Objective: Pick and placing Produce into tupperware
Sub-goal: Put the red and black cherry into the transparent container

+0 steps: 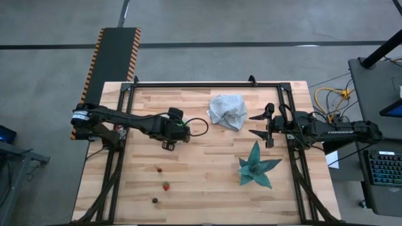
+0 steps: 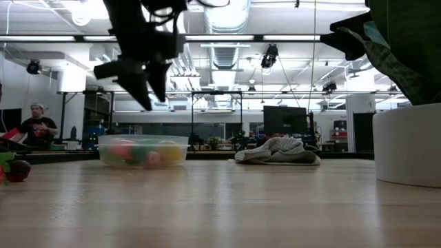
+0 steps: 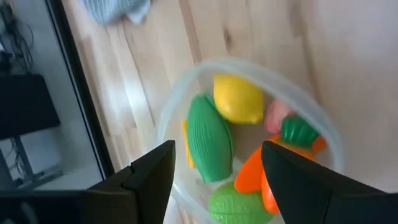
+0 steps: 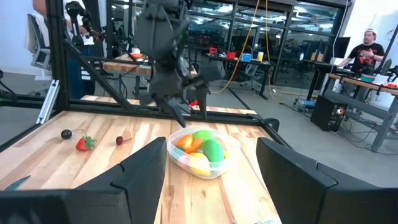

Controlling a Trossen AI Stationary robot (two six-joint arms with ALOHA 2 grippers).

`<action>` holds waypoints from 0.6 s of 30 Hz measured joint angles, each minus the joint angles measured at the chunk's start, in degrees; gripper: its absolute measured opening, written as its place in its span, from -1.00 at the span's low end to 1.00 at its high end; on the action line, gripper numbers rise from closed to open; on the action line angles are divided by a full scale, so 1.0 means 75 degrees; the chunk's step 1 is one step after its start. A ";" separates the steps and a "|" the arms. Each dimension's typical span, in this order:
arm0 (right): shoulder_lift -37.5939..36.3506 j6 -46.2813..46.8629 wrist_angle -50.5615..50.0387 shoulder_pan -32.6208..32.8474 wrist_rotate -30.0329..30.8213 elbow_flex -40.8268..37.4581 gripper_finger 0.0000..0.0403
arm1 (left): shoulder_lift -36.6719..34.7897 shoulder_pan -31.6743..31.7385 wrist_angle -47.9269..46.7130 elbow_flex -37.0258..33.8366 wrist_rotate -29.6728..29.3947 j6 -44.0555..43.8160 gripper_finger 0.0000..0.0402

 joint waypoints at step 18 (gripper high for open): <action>-0.0001 0.0000 0.0001 0.0000 0.0001 0.0000 0.20 | -0.0006 -0.1912 -0.0807 0.0622 0.0485 -0.1269 0.11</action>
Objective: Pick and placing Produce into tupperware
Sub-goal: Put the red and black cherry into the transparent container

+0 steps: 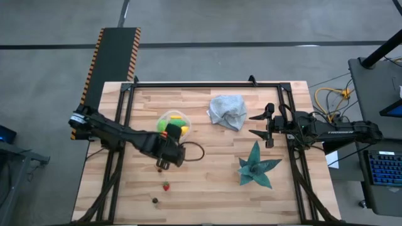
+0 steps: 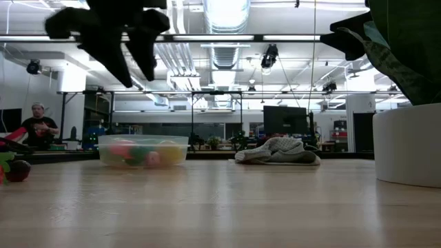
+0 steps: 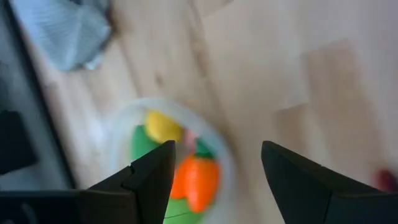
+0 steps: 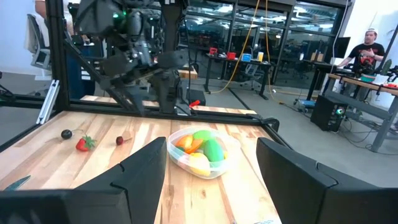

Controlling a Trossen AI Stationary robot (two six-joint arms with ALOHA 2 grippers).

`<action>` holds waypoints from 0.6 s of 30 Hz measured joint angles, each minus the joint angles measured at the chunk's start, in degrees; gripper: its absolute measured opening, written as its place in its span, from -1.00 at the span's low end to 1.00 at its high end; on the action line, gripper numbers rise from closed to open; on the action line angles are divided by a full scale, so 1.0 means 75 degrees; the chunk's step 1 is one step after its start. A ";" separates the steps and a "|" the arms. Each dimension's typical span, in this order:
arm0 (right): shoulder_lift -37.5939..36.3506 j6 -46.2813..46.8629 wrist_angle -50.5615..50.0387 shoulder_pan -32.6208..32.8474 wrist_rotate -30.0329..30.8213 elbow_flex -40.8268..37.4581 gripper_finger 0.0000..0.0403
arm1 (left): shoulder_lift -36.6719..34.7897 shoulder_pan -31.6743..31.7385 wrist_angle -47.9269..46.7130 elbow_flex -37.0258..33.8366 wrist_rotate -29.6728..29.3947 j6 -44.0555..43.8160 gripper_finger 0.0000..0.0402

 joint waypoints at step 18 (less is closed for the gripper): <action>0.0000 0.0026 0.0006 0.0000 0.0002 0.0000 0.20 | -0.0006 -0.0952 -0.0175 -0.1174 0.2202 -0.3784 0.11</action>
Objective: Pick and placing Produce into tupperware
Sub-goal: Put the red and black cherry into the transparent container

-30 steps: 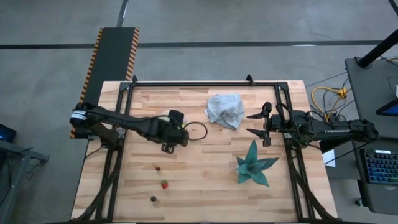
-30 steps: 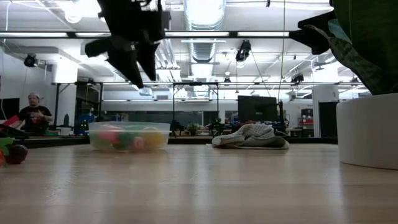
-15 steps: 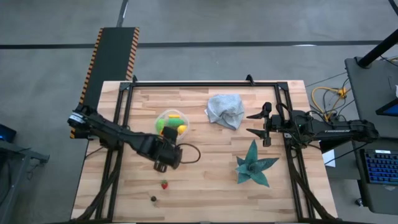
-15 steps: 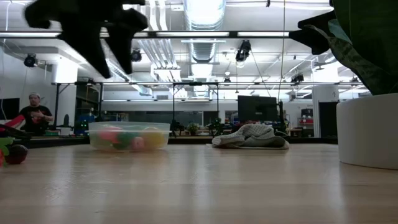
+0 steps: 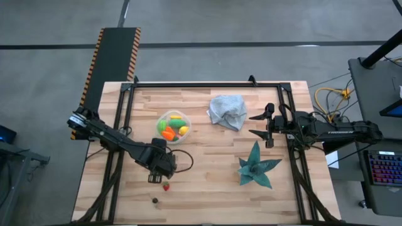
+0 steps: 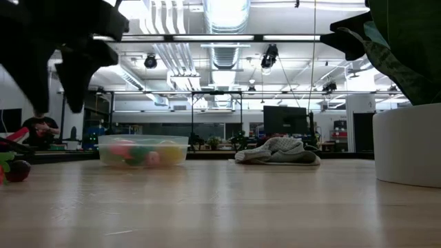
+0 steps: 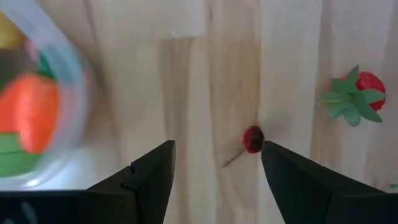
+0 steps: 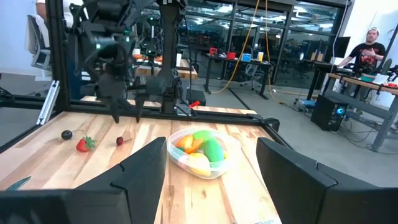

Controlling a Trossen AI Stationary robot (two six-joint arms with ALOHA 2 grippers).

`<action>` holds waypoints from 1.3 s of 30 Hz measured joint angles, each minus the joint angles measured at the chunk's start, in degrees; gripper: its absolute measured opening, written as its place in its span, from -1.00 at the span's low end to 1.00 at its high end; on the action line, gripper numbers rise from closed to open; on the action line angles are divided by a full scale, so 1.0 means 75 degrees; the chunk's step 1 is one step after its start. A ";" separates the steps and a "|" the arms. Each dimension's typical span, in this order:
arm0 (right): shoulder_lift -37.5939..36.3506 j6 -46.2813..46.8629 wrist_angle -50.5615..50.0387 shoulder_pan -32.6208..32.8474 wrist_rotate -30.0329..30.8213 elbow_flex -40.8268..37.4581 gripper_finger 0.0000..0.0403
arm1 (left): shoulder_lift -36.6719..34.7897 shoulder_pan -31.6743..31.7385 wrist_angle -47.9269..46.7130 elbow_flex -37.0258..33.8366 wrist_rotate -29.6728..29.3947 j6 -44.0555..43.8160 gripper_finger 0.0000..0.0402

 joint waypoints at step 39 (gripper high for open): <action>-0.0001 -0.0007 -0.0013 0.0000 0.0000 0.0000 0.20 | 0.0044 -0.0270 0.2713 -0.2106 0.0848 -0.0761 0.11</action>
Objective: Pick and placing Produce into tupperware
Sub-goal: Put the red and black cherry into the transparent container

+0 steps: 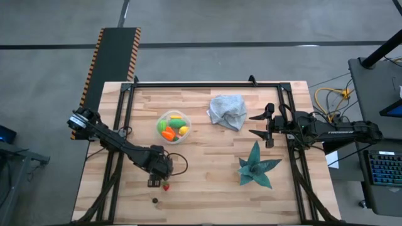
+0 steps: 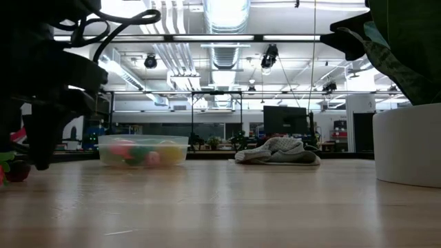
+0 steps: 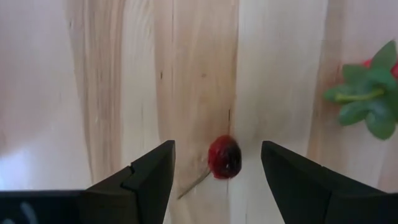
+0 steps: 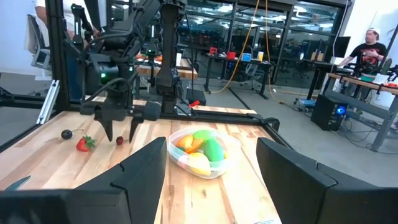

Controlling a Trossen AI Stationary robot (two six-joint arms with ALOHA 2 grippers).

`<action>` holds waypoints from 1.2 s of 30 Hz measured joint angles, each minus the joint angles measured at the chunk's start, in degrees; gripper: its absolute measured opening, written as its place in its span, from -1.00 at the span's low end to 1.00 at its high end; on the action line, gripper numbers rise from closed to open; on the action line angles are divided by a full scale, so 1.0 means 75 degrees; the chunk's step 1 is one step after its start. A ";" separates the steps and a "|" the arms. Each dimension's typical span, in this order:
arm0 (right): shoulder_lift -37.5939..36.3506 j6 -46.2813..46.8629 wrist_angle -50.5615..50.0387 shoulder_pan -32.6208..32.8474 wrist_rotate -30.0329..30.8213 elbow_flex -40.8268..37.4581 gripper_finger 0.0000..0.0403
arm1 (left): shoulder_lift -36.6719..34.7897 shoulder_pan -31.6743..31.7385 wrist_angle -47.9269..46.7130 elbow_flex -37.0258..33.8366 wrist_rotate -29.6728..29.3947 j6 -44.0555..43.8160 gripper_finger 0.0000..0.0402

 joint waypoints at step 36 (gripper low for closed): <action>0.0003 -0.0014 -0.0002 0.0000 0.0000 0.0000 0.20 | -0.0003 -0.0042 0.0487 -0.0332 0.0109 0.0066 -0.73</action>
